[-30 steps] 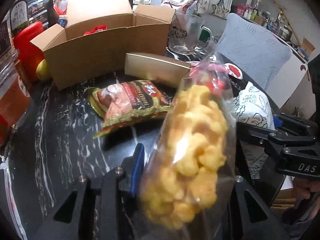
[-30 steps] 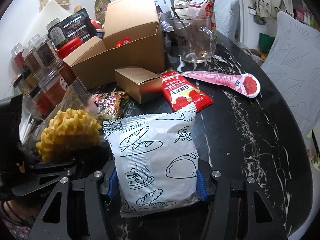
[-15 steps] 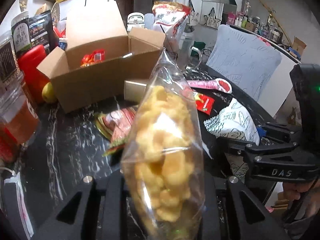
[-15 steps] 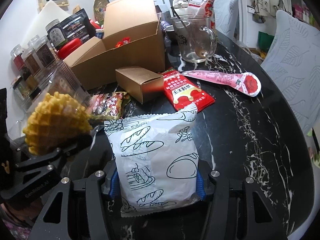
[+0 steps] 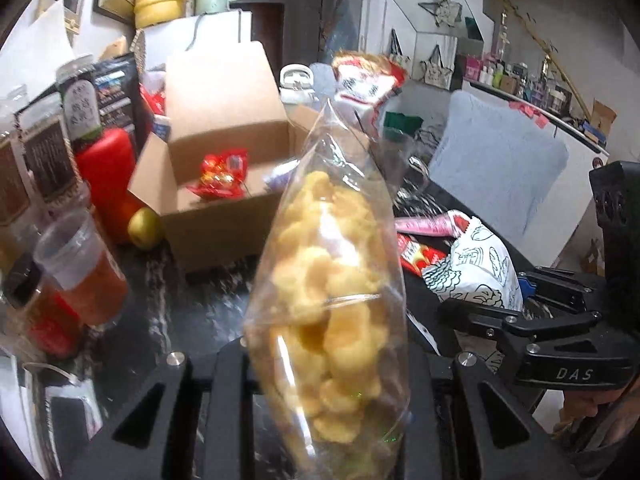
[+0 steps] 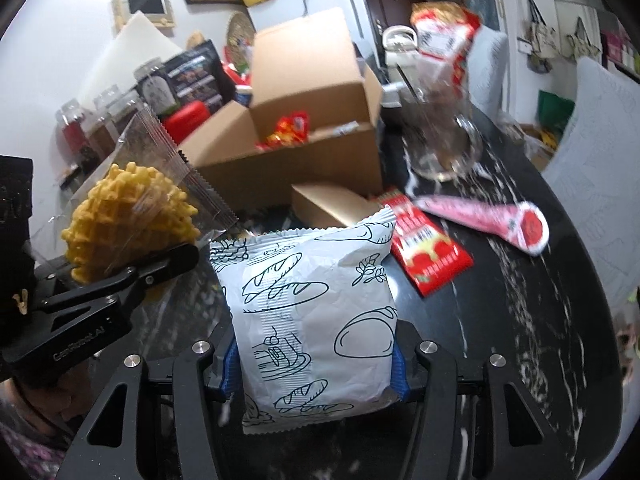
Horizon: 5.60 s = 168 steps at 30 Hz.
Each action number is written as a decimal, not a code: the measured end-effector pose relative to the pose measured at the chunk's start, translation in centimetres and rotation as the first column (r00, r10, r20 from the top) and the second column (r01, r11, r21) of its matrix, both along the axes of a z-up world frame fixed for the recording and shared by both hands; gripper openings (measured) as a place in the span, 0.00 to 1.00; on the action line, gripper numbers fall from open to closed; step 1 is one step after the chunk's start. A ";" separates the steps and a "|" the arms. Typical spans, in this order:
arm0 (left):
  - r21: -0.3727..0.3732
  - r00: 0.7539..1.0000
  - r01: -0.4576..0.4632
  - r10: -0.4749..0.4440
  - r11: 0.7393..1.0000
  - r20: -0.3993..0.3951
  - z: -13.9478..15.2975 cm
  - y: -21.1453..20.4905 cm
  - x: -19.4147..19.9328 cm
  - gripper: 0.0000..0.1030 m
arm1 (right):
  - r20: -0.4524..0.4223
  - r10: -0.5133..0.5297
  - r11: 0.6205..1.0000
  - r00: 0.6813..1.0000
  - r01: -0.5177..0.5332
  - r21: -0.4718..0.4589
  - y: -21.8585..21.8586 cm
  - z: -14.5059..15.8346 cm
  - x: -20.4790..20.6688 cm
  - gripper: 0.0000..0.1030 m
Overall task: Organize snacks
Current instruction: 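Carry the waffle bag and white bag over the cardboard box with both grippers, then open both grippers to drop the waffle bag and white bag into the box, then withdraw both open tools from the box back over the table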
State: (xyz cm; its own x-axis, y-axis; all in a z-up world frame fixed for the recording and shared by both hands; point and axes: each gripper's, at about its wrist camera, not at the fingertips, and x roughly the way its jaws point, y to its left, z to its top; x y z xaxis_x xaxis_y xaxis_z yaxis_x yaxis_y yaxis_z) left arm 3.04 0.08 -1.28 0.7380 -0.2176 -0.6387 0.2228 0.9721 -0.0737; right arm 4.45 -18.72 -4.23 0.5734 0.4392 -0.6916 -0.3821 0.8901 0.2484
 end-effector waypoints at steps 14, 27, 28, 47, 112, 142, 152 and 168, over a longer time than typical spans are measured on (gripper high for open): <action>-0.018 0.988 -0.063 0.065 0.998 0.138 5.2 3.5 3.5 0.24 | 0.115 0.088 0.993 0.989 -0.097 0.074 4.2 5.7 4.0 0.54; -0.039 0.973 -0.062 0.069 0.997 0.219 8.2 4.5 11.2 0.24 | 0.196 0.079 0.993 0.977 -0.094 0.067 5.7 9.6 11.4 0.54; -0.040 0.972 -0.064 0.071 0.997 0.222 8.2 4.5 11.6 0.24 | 0.201 0.081 0.993 0.976 -0.096 0.064 5.8 9.7 12.1 0.54; -0.012 0.980 -0.143 0.144 0.990 0.139 5.7 5.7 22.3 0.24 | 0.199 0.096 0.995 0.975 -0.100 0.011 8.1 9.3 23.1 0.54; 0.073 0.952 -0.225 0.235 0.972 -0.198 1.3 5.8 26.4 0.78 | -0.016 -0.008 0.990 1.000 0.005 -0.143 9.0 5.4 24.6 0.74; 0.046 0.969 -0.201 0.192 0.978 0.158 15.8 3.7 7.2 0.98 | 0.340 -0.009 0.999 0.940 0.021 -0.033 4.3 18.1 7.3 0.78; 0.055 0.968 -0.183 0.170 0.982 0.185 16.0 2.9 2.3 1.00 | 0.395 0.011 1.000 0.919 0.001 -0.028 3.6 18.9 1.4 0.86; 0.126 0.984 -0.096 0.076 0.987 0.158 11.3 0.1 -1.6 1.00 | 0.328 -0.025 0.999 0.944 0.033 -0.019 1.8 14.2 -2.6 0.87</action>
State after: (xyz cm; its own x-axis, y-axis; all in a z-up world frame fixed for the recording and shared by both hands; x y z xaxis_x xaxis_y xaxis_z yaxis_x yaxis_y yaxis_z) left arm 1.42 0.20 10.00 0.8413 -0.0699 -0.5361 0.1364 0.9870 0.0852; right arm 1.81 -16.88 9.98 0.7822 0.4047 -0.4737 -0.4130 0.9061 0.0921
